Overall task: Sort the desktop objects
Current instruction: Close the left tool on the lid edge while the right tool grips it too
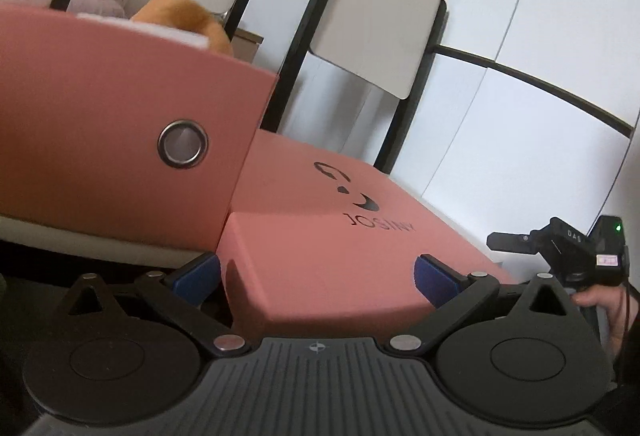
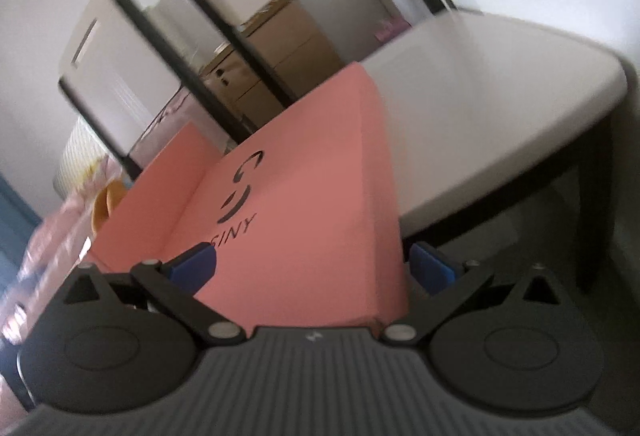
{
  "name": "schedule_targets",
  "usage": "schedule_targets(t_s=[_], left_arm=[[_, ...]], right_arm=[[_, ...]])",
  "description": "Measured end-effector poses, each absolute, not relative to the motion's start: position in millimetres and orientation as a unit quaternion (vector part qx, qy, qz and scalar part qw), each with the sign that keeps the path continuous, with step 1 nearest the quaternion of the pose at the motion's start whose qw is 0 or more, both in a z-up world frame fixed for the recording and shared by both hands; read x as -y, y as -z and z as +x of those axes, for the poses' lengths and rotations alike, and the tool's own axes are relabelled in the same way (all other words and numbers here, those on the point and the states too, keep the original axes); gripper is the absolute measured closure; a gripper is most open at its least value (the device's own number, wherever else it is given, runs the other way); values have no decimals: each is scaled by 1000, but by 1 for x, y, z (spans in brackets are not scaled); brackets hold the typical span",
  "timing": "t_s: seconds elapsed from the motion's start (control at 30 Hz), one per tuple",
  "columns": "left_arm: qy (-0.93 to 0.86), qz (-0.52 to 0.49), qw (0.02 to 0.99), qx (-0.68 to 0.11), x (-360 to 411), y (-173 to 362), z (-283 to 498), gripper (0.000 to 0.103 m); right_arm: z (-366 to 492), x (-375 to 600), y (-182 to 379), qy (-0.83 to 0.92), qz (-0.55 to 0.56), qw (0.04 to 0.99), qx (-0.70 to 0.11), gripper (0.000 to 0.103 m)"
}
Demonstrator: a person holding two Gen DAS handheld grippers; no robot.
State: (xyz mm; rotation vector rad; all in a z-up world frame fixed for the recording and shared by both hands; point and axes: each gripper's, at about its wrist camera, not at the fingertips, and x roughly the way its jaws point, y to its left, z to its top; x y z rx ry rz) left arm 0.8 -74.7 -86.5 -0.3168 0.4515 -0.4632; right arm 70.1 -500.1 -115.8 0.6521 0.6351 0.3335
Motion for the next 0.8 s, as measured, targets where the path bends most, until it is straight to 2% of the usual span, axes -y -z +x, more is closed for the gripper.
schedule_targets(t_s=[0.17,0.5,0.8], left_arm=[[227,-133,938,-224,85,91,3,0],[222,-103,943,-226,95,90,-1,0],[228,-84,940,-240,96,84,-15,0]], right_arm=[[76,505,122,-155,336,877,-307,0],[67,479,111,-185,203,918,-285,0],[48,481,109,-196,193,917,-290,0]])
